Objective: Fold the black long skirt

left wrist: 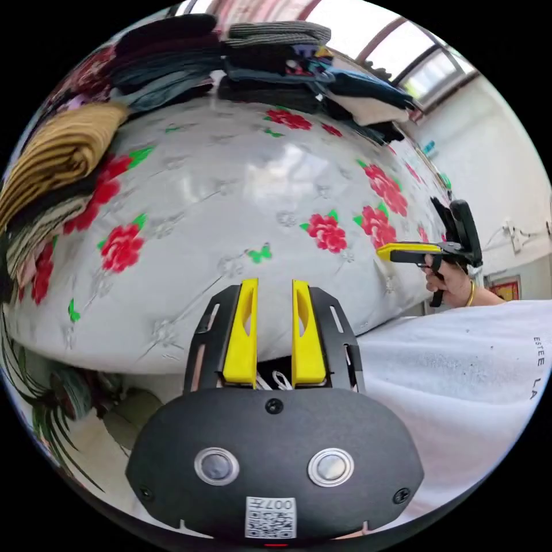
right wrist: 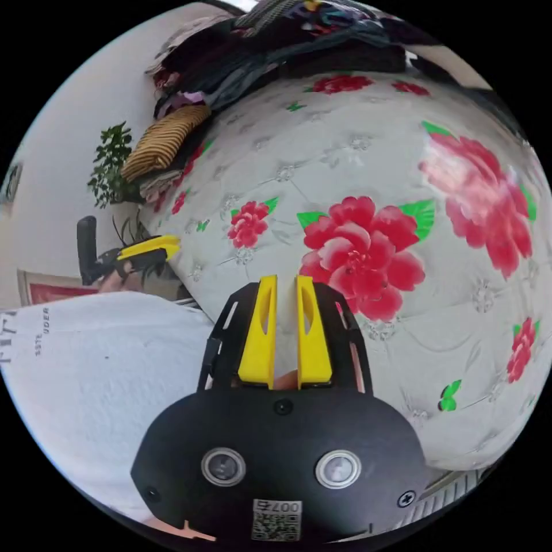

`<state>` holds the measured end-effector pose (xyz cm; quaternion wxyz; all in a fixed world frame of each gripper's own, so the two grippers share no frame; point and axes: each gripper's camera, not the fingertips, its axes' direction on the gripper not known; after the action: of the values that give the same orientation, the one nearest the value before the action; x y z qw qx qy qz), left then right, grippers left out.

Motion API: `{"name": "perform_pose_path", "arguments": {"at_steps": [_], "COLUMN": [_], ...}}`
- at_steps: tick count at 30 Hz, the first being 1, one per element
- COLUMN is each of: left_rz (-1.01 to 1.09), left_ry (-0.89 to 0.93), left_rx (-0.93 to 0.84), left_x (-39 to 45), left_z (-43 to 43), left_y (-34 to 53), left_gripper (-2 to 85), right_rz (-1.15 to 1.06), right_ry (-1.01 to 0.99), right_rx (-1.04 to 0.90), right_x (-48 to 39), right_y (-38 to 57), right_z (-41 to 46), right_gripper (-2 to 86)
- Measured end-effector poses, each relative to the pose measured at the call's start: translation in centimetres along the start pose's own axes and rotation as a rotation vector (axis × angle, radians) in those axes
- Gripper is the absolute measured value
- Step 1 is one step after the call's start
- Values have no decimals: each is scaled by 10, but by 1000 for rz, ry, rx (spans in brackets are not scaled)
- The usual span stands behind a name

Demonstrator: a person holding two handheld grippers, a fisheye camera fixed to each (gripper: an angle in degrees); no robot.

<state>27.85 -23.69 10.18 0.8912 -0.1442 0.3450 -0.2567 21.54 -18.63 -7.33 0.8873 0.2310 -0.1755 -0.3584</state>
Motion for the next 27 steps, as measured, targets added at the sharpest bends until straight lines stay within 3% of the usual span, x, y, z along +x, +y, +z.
{"name": "perform_pose_path", "arguments": {"at_steps": [4,9,11,15,18,21,23,25,27], "left_rz": [61,69,68,11,-46,-94,-102,-83,-49], "left_ry": [-14,-13,-21,-17,-6,3,10,22,54], "left_rx": [-29,-78,-91,-113,-121,-108,-88,-60,-7], "left_x": [36,67,74,72,63,52,46,43,40], "left_z": [25,59,66,75,75,69,62,54,40], "left_y": [-20,-22,-18,-7,2,12,18,22,28], "left_gripper": [87,82,81,80,78,77,79,83,87], "right_rz": [116,602,781,1058,1148,1185,1169,1033,733], "right_ry": [146,570,650,679,585,427,448,490,413], "right_rx": [209,455,504,528,485,458,494,557,563], "right_x": [58,199,238,309,351,378,368,337,278], "right_y": [46,189,243,332,359,360,345,312,254], "right_z": [-81,-246,-292,-354,-363,-352,-349,-348,-334], "right_gripper": [57,105,119,132,121,74,36,14,4]}}
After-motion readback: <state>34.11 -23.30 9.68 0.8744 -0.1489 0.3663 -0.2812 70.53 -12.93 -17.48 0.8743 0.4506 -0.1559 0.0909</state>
